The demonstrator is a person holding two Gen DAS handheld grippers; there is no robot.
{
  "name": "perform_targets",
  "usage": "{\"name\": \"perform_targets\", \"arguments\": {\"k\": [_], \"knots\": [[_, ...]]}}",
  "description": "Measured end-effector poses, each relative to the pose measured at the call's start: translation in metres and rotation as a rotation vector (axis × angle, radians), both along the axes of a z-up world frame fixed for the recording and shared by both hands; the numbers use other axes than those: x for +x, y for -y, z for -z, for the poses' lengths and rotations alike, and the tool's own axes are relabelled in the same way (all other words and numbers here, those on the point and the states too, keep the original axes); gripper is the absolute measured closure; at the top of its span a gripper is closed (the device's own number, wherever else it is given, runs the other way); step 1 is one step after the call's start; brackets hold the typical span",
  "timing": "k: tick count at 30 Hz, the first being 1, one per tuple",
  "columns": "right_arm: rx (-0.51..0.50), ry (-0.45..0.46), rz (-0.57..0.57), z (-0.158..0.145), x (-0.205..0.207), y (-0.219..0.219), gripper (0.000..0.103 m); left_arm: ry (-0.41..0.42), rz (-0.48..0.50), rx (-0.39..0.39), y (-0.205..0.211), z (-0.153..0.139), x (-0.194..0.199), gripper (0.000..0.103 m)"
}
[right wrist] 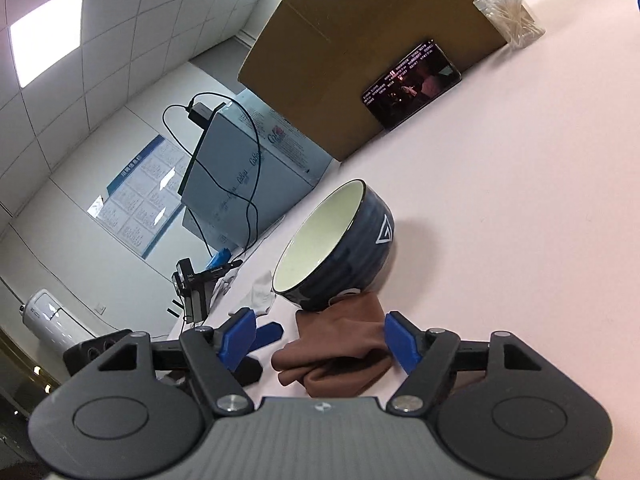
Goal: Clean bowl
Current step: 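Pass the brown cloth into the left tool while the right tool grasps the bowl rim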
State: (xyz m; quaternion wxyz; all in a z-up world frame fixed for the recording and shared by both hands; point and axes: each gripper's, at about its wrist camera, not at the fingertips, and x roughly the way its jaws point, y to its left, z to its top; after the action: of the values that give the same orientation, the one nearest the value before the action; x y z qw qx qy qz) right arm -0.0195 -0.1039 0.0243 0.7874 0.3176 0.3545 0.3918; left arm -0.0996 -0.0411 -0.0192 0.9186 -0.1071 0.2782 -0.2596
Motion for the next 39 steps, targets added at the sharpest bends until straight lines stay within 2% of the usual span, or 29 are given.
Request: {"name": "perform_targets", "arguments": {"k": [2,5,6,7,9,10,11,12,14,17,18,21,23,26,29,32,35,37,39], "knots": [[0.045,-0.029,0.004,0.002,0.003,0.000,0.028,-0.013,0.037,-0.021,0.007,0.002,0.004,0.009],[0.126,-0.082,-0.010,0.006,0.007,-0.002,0.028,-0.021,0.065,0.000,0.022,0.005,0.008,0.019],[0.131,-0.086,-0.017,0.007,0.008,-0.003,0.028,-0.026,0.070,0.007,0.023,0.006,0.008,0.023],[0.132,-0.086,-0.028,0.007,0.008,-0.005,0.028,-0.037,0.073,0.022,0.026,0.007,0.009,0.031],[0.145,-0.091,-0.058,0.007,0.008,-0.006,0.028,-0.038,0.073,0.043,0.031,0.009,0.011,0.037],[0.142,-0.091,-0.057,0.007,0.008,-0.006,0.028,-0.036,0.069,0.051,0.031,0.009,0.012,0.044],[0.137,-0.090,-0.055,0.007,0.008,-0.005,0.028,-0.039,0.061,0.054,0.031,0.008,0.013,0.056],[0.127,-0.089,-0.041,0.006,0.008,-0.003,0.028,-0.041,0.055,0.059,0.032,0.008,0.014,0.061],[0.091,-0.084,-0.008,0.002,0.010,0.000,0.028,-0.035,0.037,0.086,0.032,0.009,0.016,0.078],[0.003,-0.047,0.057,-0.008,0.016,0.003,0.019,-0.014,0.055,0.117,0.035,0.008,0.011,0.090],[-0.009,-0.041,0.066,-0.008,0.018,0.004,0.015,-0.016,0.064,0.106,0.035,0.008,0.011,0.090],[-0.061,-0.017,0.112,-0.017,0.032,0.004,0.009,-0.006,0.080,0.003,0.024,0.004,0.002,0.091],[-0.082,-0.005,0.120,-0.020,0.041,0.001,0.008,0.031,0.038,-0.101,0.006,-0.004,-0.006,0.091],[-0.107,0.020,0.116,-0.027,0.059,-0.010,0.007,0.130,-0.075,-0.115,-0.018,-0.022,-0.020,0.091],[-0.126,0.062,0.103,-0.036,0.077,-0.023,0.007,0.180,-0.195,-0.087,-0.038,-0.032,-0.020,0.091],[-0.103,0.130,0.099,-0.039,0.082,-0.033,0.007,0.126,-0.255,-0.142,-0.054,-0.024,-0.007,0.091],[-0.043,0.130,0.070,-0.025,0.083,-0.033,0.006,0.049,-0.234,-0.215,-0.056,-0.011,0.009,0.090],[-0.065,0.140,0.056,-0.017,0.081,-0.036,0.006,0.023,-0.256,-0.215,-0.055,-0.005,0.020,0.090],[-0.141,0.196,0.032,-0.015,0.075,-0.044,0.006,0.006,-0.264,-0.262,-0.059,-0.002,0.033,0.090]]}}
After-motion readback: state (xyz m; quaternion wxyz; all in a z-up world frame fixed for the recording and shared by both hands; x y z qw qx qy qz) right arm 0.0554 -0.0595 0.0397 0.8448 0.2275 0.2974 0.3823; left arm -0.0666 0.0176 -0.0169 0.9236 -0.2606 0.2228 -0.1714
